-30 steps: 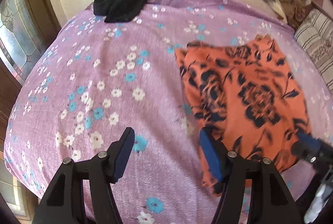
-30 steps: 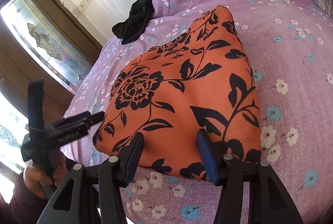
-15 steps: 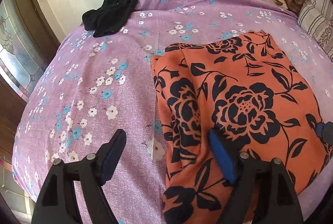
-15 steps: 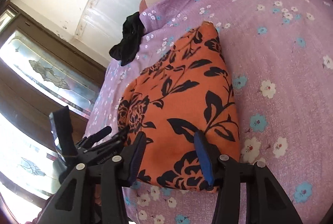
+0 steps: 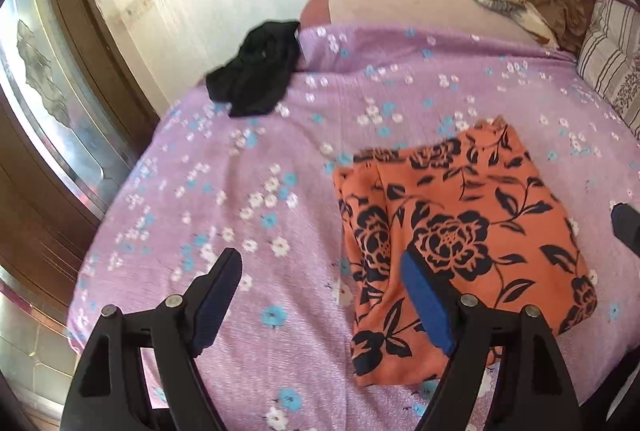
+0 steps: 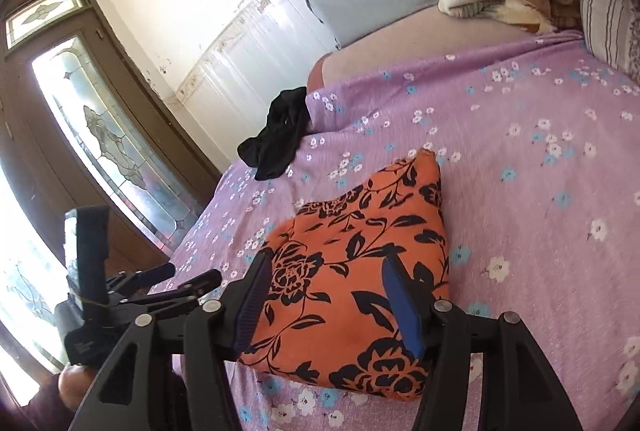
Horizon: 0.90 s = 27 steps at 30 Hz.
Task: Fold small clothes
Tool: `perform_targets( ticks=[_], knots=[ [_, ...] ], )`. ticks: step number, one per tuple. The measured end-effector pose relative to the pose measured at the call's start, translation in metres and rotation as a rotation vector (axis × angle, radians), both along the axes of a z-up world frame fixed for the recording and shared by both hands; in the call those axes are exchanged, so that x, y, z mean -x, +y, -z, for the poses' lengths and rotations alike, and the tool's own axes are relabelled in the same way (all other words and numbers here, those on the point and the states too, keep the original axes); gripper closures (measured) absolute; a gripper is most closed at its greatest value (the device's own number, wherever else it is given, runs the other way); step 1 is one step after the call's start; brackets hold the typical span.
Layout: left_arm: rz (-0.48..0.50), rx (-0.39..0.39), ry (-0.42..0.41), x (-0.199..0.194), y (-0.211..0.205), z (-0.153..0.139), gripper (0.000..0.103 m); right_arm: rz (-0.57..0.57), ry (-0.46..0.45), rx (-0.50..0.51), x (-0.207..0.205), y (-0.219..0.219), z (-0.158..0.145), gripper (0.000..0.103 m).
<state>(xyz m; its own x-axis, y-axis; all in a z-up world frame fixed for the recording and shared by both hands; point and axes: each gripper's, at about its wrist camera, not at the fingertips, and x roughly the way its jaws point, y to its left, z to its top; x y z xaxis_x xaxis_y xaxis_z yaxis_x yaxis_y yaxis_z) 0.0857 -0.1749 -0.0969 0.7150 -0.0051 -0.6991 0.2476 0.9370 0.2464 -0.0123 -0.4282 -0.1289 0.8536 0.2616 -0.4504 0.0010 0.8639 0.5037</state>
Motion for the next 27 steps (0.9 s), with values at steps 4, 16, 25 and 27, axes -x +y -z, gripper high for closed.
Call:
perform_targets(
  ticks=[4, 16, 25, 27],
  knots=[
    [-0.003, 0.013, -0.092, 0.020, 0.006, -0.034, 0.011, 0.013, -0.046, 0.025, 0.005, 0.002, -0.008, 0.039],
    [0.025, 0.059, -0.250, 0.063, 0.019, -0.100, 0.009, 0.045, -0.206, 0.113, 0.039, 0.013, -0.035, 0.037],
    [0.042, 0.137, -0.309, 0.090, 0.036, -0.138, 0.009, 0.074, -0.273, 0.203, 0.092, 0.034, -0.064, 0.030],
    [0.046, 0.158, -0.313, 0.095, 0.040, -0.144, 0.009, 0.077, -0.285, 0.237, 0.108, 0.040, -0.073, 0.030]
  ],
)
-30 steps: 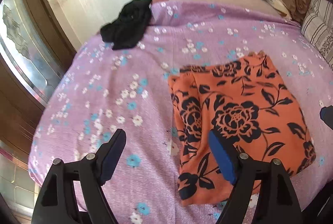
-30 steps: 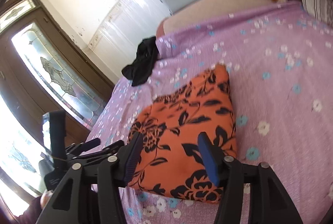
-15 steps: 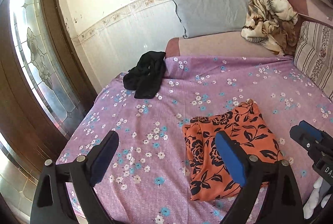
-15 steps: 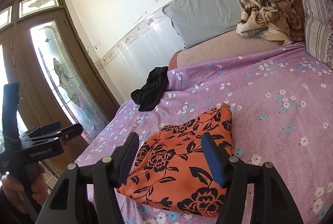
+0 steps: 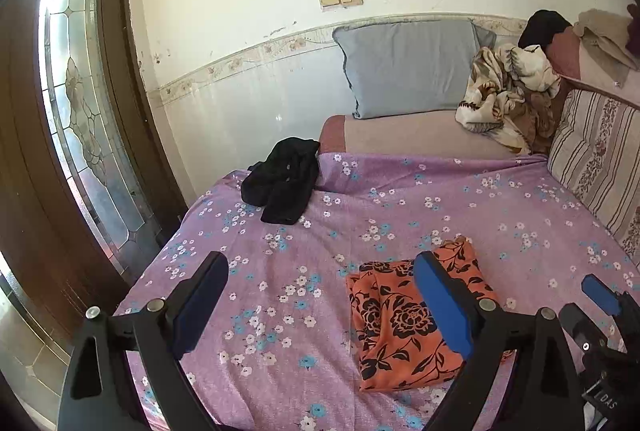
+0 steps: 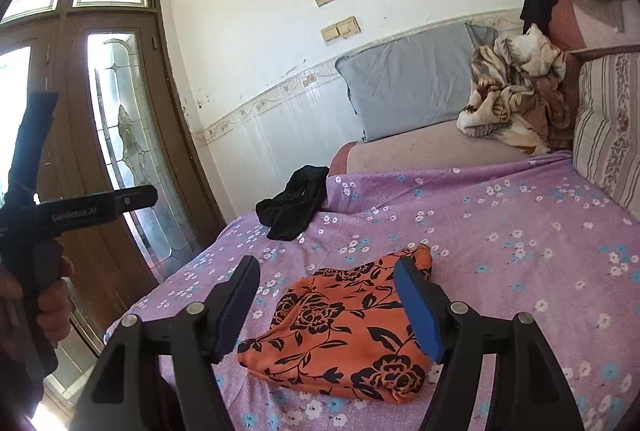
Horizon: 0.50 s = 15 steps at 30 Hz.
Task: Fold small clothes
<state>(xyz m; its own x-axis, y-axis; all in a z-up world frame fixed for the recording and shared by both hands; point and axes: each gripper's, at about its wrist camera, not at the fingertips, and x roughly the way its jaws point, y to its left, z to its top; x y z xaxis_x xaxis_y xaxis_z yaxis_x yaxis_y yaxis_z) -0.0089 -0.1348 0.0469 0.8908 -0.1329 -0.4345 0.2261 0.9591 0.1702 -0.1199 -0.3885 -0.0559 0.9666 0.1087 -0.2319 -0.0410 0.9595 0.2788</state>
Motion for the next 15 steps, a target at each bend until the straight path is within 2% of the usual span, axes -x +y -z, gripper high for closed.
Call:
perform_targets(
  ticks=[2, 5, 7, 11, 15],
  knots=[
    [0.007, 0.019, -0.006, 0.005, 0.004, -0.005, 0.009, 0.021, -0.009, 0.017, 0.015, 0.001, -0.012, 0.029],
    [0.011, 0.048, -0.018, 0.013, 0.010, -0.014, 0.007, 0.101, -0.060, 0.021, 0.039, 0.001, -0.035, 0.017],
    [0.007, 0.061, -0.031, 0.018, 0.015, -0.020, 0.001, 0.146, -0.100, 0.033, 0.053, 0.002, -0.051, 0.006],
    [-0.001, 0.081, -0.068, 0.028, 0.028, -0.032, 0.001, 0.173, -0.125, 0.091, 0.065, 0.012, -0.084, 0.004],
    [-0.009, 0.105, -0.087, 0.037, 0.041, -0.043, 0.001, 0.158, -0.105, 0.087, 0.065, 0.028, -0.105, 0.002]
  ],
)
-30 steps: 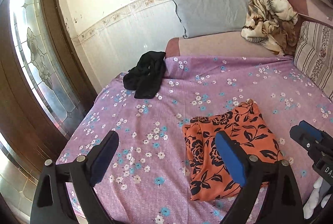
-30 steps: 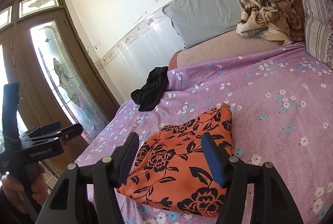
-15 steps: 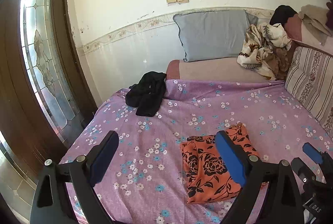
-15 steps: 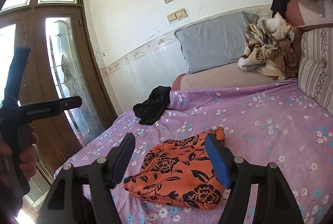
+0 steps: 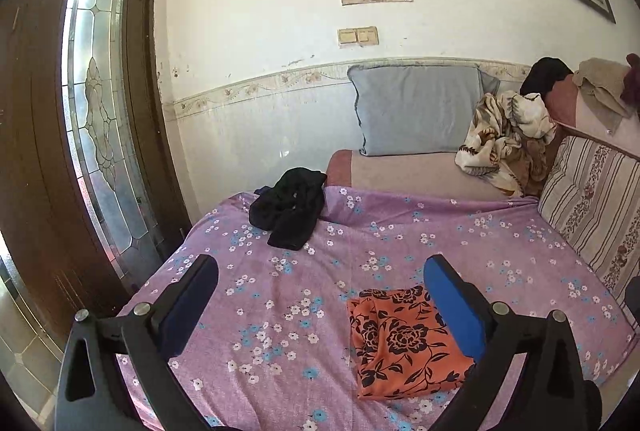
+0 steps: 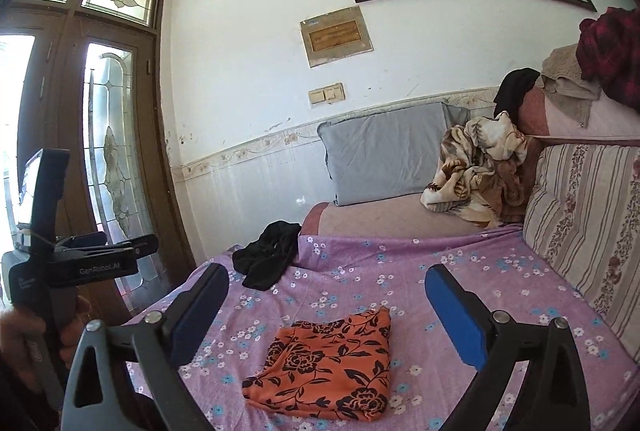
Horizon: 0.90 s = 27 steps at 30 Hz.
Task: Fold small clothes
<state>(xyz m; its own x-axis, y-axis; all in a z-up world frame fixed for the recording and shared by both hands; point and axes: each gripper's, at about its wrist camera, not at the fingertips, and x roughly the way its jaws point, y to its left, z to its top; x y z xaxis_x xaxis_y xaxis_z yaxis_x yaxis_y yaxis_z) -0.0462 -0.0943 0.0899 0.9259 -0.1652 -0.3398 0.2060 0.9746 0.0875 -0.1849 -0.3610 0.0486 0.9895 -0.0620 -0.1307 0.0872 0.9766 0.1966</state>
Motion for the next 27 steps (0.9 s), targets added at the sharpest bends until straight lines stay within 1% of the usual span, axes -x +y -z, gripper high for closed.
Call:
perform_targets(
  ticks=[5, 8, 13, 15, 20, 23, 27],
  knots=[
    [-0.019, 0.040, -0.012, 0.009, 0.020, -0.012, 0.001, -0.025, 0.031, 0.042, 0.002, 0.029, -0.015, 0.001],
    [-0.032, 0.071, -0.019, 0.014, 0.034, -0.018, 0.000, -0.020, 0.014, 0.078, 0.009, 0.043, -0.025, 0.001],
    [-0.050, 0.118, -0.038, 0.023, 0.058, -0.028, 0.000, -0.008, -0.025, 0.086, 0.023, 0.056, -0.045, 0.001],
    [-0.044, 0.125, -0.043, 0.026, 0.064, -0.032, 0.000, 0.003, -0.043, 0.094, 0.028, 0.062, -0.052, 0.001],
    [-0.005, 0.085, -0.051, 0.034, 0.069, -0.038, 0.000, 0.012, -0.053, 0.117, 0.029, 0.074, -0.065, 0.001],
    [0.013, 0.066, -0.063, 0.041, 0.070, -0.039, 0.000, 0.026, -0.026, 0.137, 0.024, 0.082, -0.067, 0.001],
    [0.023, 0.065, -0.076, 0.046, 0.073, -0.042, 0.000, 0.026, -0.004, 0.160, 0.018, 0.089, -0.067, 0.001]
  ],
)
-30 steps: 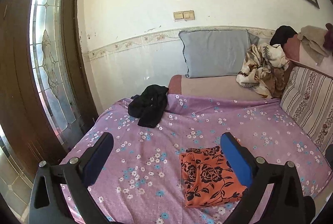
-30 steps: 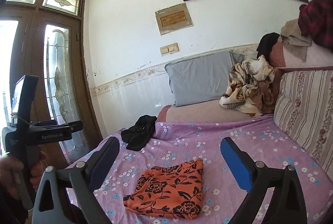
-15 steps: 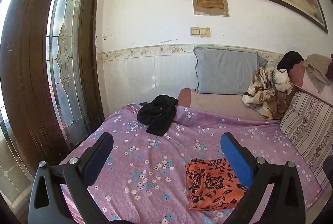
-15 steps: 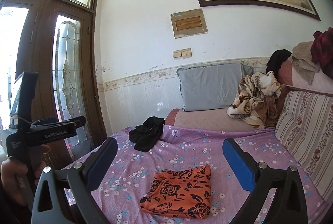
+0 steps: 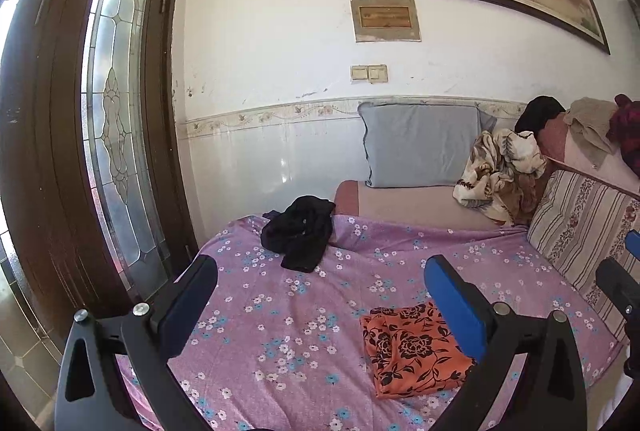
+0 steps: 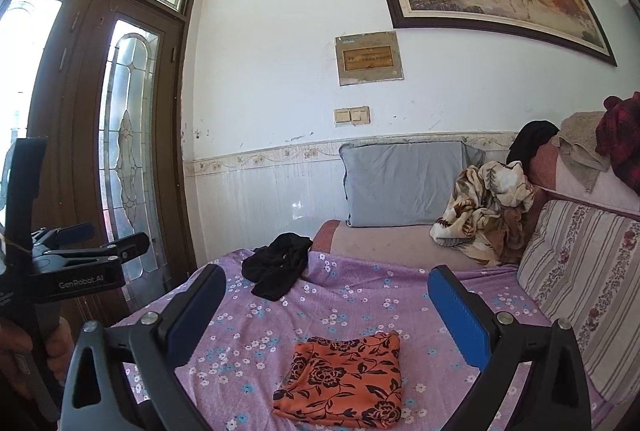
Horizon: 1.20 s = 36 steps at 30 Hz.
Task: Fold small clothes
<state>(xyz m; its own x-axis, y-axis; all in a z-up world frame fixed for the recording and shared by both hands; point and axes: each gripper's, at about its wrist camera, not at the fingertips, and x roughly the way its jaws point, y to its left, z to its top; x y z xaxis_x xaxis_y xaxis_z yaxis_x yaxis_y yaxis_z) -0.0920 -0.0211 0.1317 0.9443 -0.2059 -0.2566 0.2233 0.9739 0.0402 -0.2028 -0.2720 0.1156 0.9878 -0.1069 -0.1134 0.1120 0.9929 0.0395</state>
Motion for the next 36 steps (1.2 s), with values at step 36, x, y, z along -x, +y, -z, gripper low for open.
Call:
perform_targets(
  ticks=[36],
  knots=[
    [0.021, 0.057, 0.003, -0.007, 0.009, -0.002, 0.000, 0.056, 0.053, 0.111, -0.011, 0.016, -0.002, 0.001]
  ],
)
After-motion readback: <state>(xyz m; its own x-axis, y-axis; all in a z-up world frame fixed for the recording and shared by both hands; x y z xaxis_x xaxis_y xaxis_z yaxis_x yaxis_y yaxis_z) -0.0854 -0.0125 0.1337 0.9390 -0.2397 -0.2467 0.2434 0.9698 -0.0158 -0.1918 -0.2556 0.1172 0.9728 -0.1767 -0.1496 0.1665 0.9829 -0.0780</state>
